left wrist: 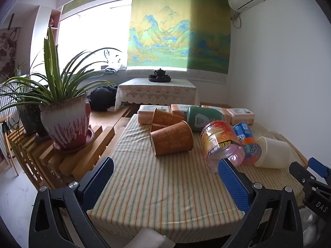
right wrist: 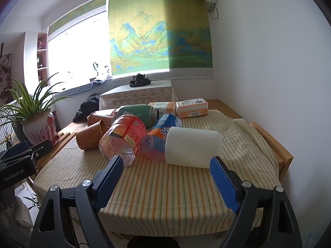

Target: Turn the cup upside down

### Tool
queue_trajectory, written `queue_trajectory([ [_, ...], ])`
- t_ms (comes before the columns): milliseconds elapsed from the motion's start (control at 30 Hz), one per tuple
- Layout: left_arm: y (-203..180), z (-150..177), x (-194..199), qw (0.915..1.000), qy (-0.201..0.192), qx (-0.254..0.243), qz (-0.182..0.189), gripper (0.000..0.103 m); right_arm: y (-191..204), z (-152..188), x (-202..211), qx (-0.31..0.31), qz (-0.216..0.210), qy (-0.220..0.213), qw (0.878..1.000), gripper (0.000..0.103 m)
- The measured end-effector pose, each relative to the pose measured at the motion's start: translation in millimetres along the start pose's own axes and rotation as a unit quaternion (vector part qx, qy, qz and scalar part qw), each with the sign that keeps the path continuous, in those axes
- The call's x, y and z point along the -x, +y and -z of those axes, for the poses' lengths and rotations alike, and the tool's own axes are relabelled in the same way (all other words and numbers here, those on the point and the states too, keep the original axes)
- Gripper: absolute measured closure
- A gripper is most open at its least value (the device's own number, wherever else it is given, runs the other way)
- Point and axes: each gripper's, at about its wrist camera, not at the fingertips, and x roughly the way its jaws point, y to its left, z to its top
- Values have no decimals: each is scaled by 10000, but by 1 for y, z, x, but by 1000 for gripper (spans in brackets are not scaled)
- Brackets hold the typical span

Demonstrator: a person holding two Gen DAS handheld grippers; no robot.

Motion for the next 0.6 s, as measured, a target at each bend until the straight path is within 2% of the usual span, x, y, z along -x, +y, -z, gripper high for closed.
queue_trajectory([
  [600,4,-1,5,9997,-193,8,-133,1,-1,0,1,-7,74,-44,10000,20],
])
